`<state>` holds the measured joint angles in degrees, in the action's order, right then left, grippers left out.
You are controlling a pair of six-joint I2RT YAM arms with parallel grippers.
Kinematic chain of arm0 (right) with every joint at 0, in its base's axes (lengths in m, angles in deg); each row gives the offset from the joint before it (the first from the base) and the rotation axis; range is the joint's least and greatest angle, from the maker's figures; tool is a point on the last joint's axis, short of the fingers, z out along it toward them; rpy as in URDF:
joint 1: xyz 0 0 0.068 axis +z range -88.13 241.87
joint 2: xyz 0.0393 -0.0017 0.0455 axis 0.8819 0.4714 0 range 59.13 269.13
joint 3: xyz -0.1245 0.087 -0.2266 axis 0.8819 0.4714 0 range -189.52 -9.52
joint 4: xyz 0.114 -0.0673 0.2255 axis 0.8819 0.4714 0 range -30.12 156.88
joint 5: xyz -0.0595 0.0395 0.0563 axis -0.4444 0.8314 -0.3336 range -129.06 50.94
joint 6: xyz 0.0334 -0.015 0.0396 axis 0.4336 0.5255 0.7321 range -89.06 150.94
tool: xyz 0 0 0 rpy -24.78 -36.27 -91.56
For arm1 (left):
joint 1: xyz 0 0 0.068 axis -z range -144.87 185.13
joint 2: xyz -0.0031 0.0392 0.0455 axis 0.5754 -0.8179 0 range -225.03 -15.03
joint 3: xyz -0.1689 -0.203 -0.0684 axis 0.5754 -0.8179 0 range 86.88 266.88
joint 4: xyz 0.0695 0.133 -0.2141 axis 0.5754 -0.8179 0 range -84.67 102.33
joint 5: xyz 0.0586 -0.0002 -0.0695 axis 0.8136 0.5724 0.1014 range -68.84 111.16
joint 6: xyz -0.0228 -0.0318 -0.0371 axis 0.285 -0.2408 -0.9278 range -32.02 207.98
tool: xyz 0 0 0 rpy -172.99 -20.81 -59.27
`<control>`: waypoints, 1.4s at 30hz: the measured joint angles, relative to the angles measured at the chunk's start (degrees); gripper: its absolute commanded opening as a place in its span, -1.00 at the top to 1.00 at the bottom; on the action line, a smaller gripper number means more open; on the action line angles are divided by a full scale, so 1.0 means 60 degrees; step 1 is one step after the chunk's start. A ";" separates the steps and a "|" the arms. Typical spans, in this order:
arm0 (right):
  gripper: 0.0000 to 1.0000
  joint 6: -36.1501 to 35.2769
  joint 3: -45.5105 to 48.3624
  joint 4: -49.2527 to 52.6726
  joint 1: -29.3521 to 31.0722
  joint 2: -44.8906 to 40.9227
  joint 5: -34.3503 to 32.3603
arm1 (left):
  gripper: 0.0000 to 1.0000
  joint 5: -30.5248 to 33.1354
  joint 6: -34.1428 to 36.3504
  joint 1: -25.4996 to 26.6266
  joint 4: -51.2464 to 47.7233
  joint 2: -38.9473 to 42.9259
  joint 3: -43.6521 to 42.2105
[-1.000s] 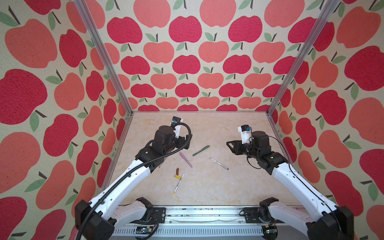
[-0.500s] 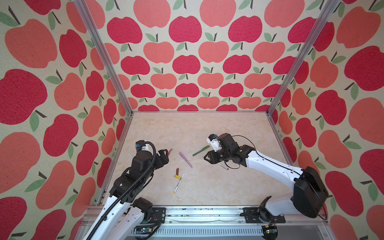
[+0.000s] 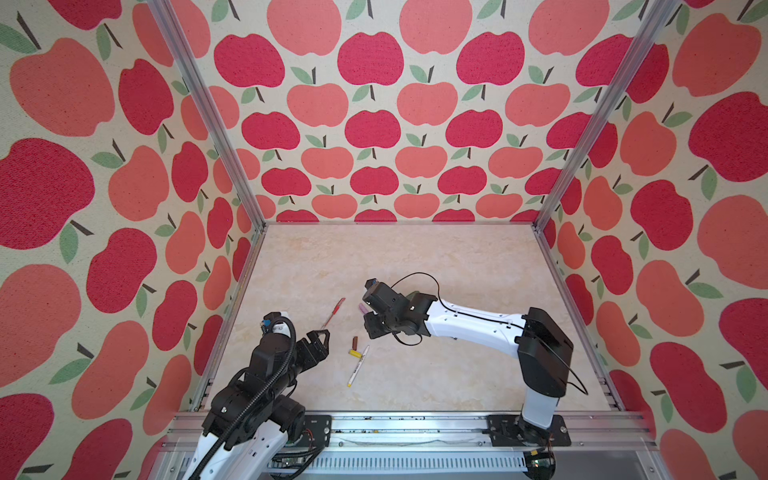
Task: Insert the pens into the pen caps
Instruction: 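Move the left gripper over the white marker beside the yellow cap, then close the left gripper on the white marker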
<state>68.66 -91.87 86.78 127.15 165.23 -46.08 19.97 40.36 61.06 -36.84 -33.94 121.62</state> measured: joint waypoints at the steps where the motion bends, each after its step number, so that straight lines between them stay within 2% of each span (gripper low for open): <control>1: 0.29 -0.0007 -0.0153 0.0106 -0.0069 0.0055 -0.0018 | -0.59 -0.0240 -0.0102 0.0055 0.0015 -0.0237 -0.0200; 4: 0.28 -0.0113 -0.0594 0.0364 -0.0342 0.0131 -0.0025 | -0.55 -0.0681 -0.0342 0.0423 0.0197 -0.1096 -0.0488; 7: 0.28 -0.0299 -0.0637 0.0455 -0.0750 0.0025 0.0084 | -0.55 -0.0605 -0.0608 0.1355 0.0568 -0.2138 -0.0492; 10: 0.27 -0.0448 -0.0186 0.0375 -0.1260 -0.0346 0.0299 | -0.55 -0.0295 -0.0736 0.2397 0.0900 -0.3384 -0.0459; 13: 0.27 -0.0590 0.0506 0.0273 -0.1741 -0.0991 0.0506 | -0.53 -0.0044 -0.0747 0.2991 0.1184 -0.4965 -0.0324; 19: 0.26 -0.0729 0.1650 -0.0364 -0.2218 -0.2218 0.0911 | -0.49 0.0255 -0.0652 0.3501 0.1581 -0.7985 0.0204; 23: 0.26 -0.0787 0.2007 -0.0776 -0.2331 -0.2554 0.1093 | -0.43 0.0415 -0.0280 0.3657 0.1690 -0.9315 0.0714; 29: 0.26 -0.0820 0.2106 -0.1169 -0.2404 -0.2575 0.1275 | -0.22 0.0452 0.0273 0.3883 0.1701 -1.0163 0.1206; 36: 0.26 -0.0820 0.2106 -0.1417 -0.2572 -0.2575 0.1377 | 0.26 0.0262 0.0401 0.3971 0.1694 -1.0189 0.1202; 42: 0.26 -0.0820 0.2106 -0.1555 -0.2626 -0.2575 0.1373 | 0.48 0.0044 0.0430 0.4065 0.1781 -1.0491 0.1198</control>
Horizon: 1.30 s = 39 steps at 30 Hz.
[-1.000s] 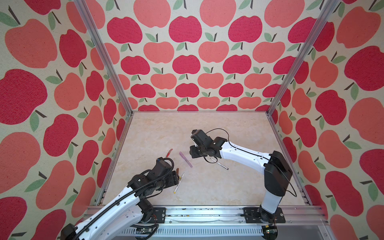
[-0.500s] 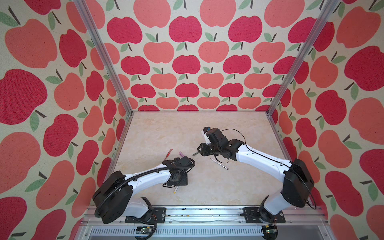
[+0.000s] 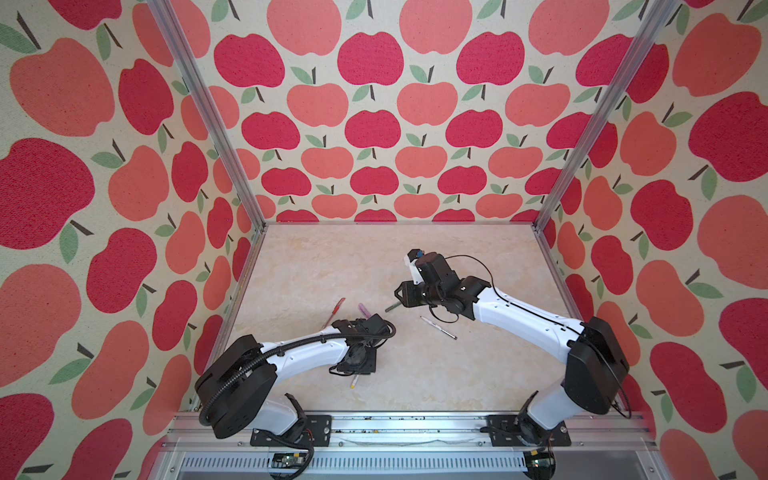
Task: Insert the pens into the pen caps
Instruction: 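Close the left gripper on the white marker, then lift the white marker upright with the left gripper while the right gripper approaches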
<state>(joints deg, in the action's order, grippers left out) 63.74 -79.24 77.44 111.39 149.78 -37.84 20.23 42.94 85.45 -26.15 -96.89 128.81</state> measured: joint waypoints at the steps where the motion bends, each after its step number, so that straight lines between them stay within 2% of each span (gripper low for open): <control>1: 0.26 0.0004 0.0000 0.0000 -0.0007 0.0000 -0.0004 | 0.51 -0.0029 0.0004 0.0029 0.0025 -0.0004 -0.0007; 13: 0.27 0.0007 0.0375 -0.0033 -0.0044 -0.0568 -0.0193 | 0.89 -0.0164 0.0036 0.0248 0.0306 -0.0124 -0.0011; 20: 0.25 0.0015 0.0925 -0.0062 -0.0419 -0.1377 -0.0339 | 0.90 -0.0321 0.0397 0.0368 0.1009 -0.0076 0.0000; 24: 0.24 0.0018 0.1497 -0.0149 -0.0984 -0.2390 -0.0208 | 0.90 -0.0714 0.1042 0.0204 0.1971 0.0656 -0.0011; 27: 0.23 0.0011 0.2000 -0.0433 -0.1585 -0.3297 0.0415 | 0.90 -0.1464 0.1661 -0.0346 0.2965 0.1362 -0.0018; 31: 0.22 0.0011 0.2397 -0.0805 -0.2291 -0.4084 0.1872 | 0.88 -0.2834 0.2280 -0.1129 0.4481 0.2113 -0.0157; 39: 0.20 0.0259 0.2572 -0.1993 -0.2324 -0.3861 0.5166 | 0.88 -0.4583 0.2495 -0.1705 0.6867 0.3344 -0.1075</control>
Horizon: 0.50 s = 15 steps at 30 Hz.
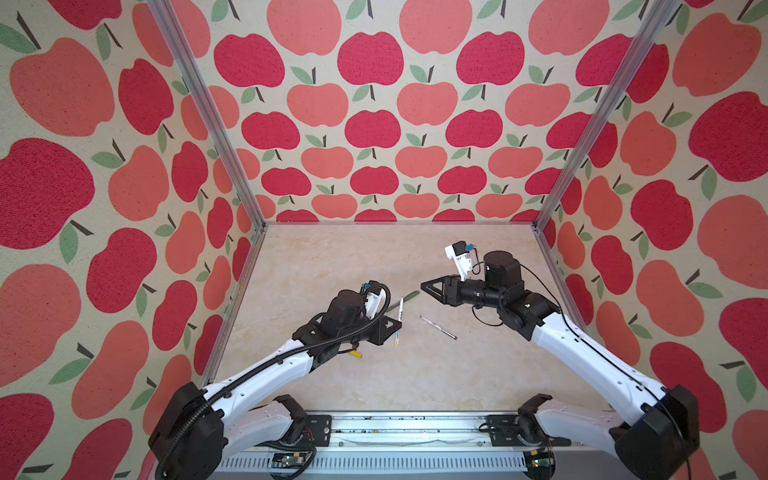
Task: Insert the pens into the pen caps
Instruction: 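Lift the white marker upright with the left gripper while the right gripper approaches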
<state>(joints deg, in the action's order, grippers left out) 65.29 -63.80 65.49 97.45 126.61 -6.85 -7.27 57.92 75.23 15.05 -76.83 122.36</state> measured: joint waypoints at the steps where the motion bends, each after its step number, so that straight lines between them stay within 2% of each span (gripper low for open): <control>1: 0.20 0.0044 0.0047 -0.0197 0.0040 0.0127 0.0280 | 0.88 -0.0178 -0.0029 -0.0055 0.0237 0.0098 -0.0087; 7: 0.18 0.0149 0.0109 -0.0656 0.0313 0.0674 0.1056 | 0.88 -0.0729 -0.0331 -0.0175 0.1293 0.0379 -0.0382; 15: 0.16 0.0044 0.0102 -0.0765 0.0776 0.1333 0.1406 | 0.88 -0.0772 -0.0568 -0.0208 0.1883 0.0721 -0.0590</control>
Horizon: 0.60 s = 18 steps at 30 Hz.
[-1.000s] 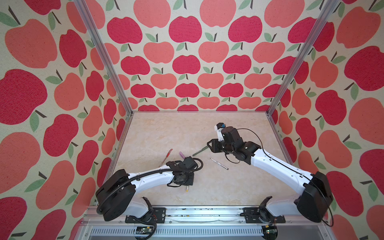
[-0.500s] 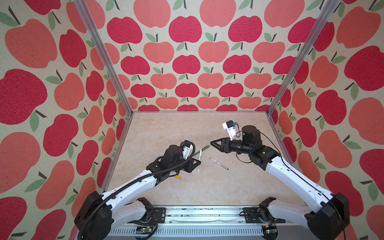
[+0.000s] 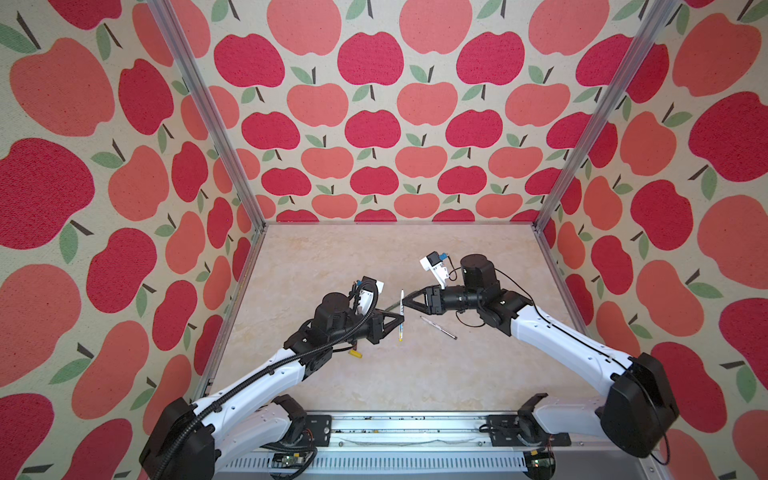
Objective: Insert the pens into the pen caps
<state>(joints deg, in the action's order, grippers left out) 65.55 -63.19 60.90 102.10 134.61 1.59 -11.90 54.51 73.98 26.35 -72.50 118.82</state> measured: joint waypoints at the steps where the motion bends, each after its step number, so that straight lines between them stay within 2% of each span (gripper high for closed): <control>1: 0.16 -0.0011 -0.0004 0.0000 0.0066 0.0051 0.0011 | 0.88 0.0000 -0.0018 -0.0004 0.0025 0.0015 -0.0018; 5: 0.22 -0.0011 -0.0036 -0.0015 0.0299 0.0189 0.0076 | 0.88 0.0000 -0.0018 -0.0029 0.0124 0.0018 -0.0025; 18: 0.71 0.0102 -0.0127 -0.0554 0.0568 0.0510 0.0106 | 0.88 0.0007 -0.0051 -0.0066 0.0255 0.0007 -0.0033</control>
<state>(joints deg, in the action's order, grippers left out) 66.17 -63.96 57.57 105.51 137.67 2.22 -11.86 54.20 73.59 27.88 -72.46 118.63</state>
